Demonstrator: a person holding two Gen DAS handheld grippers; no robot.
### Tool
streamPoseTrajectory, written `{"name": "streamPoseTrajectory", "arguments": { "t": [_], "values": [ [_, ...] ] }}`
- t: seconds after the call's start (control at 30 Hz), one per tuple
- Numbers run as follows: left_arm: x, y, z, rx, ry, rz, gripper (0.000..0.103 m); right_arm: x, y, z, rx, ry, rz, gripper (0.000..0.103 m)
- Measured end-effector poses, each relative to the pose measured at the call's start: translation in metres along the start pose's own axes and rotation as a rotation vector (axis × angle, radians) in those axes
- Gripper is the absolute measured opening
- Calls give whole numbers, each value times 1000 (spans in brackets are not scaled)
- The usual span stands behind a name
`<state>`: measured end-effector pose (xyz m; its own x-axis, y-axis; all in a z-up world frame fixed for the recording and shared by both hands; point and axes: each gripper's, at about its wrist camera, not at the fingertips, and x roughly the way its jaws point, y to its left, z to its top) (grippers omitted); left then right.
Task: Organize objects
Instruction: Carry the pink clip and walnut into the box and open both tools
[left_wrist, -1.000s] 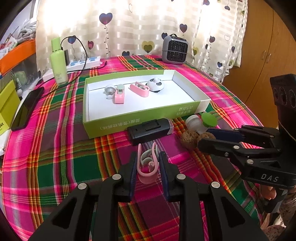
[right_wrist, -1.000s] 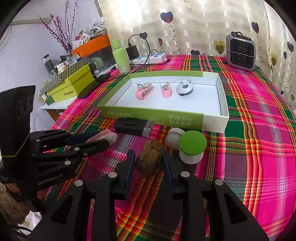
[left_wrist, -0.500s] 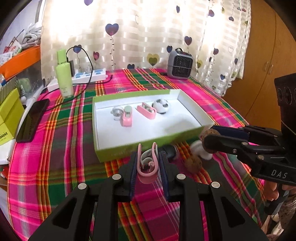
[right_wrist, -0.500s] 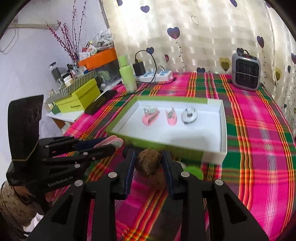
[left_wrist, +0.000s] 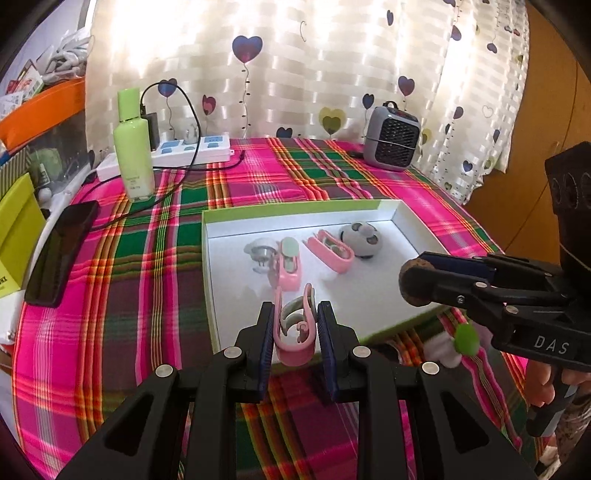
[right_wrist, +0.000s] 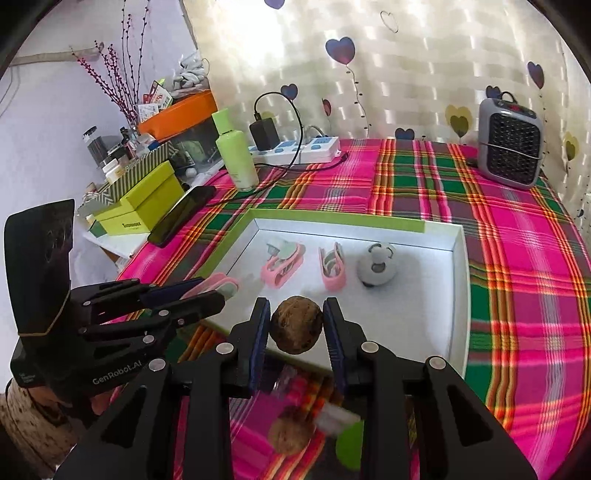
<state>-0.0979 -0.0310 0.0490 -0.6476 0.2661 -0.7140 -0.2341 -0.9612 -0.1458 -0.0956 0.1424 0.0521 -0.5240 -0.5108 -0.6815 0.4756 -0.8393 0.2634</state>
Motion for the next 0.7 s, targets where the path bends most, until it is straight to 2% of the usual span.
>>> {"name": "streamPoseTrajectory", "arguments": {
  "t": [0.37, 0.7],
  "values": [
    [27, 7, 8, 12, 34, 36, 21, 45, -10, 17, 16, 89, 44, 31],
    [42, 11, 9, 14, 57, 47, 21, 69, -9, 24, -21, 150, 12, 31]
  ]
}}
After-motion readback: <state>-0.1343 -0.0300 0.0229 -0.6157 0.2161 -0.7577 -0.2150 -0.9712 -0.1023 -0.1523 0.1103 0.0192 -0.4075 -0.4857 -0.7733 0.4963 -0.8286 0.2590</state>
